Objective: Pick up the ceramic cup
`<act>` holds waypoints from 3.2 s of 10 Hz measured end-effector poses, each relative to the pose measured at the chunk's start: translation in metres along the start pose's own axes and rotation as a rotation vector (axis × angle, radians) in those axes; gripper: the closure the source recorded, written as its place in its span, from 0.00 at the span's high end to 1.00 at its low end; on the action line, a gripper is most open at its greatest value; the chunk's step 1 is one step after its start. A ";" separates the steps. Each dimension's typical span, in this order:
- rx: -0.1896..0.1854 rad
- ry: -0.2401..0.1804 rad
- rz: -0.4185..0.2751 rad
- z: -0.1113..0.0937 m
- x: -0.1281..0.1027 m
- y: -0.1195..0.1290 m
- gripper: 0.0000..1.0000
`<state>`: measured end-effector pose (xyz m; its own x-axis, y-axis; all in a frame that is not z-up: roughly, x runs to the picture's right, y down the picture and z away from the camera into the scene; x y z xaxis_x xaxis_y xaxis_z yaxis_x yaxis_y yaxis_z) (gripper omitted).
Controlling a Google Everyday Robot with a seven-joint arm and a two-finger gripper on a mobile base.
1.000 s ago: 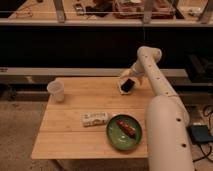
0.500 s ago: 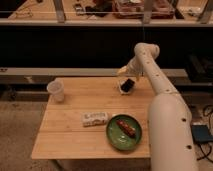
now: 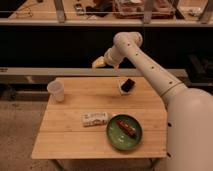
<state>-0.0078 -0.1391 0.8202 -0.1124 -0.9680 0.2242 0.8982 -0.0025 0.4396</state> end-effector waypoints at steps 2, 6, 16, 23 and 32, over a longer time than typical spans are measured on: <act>0.021 0.018 -0.049 -0.009 0.000 -0.027 0.80; 0.071 0.014 -0.105 -0.009 0.000 -0.063 0.80; 0.127 -0.145 -0.235 0.112 -0.014 -0.206 0.80; 0.178 -0.236 -0.173 0.051 -0.059 -0.256 0.80; 0.121 -0.236 -0.139 0.056 -0.056 -0.235 0.80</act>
<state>-0.2362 -0.0702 0.7533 -0.3391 -0.8755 0.3443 0.8117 -0.0873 0.5776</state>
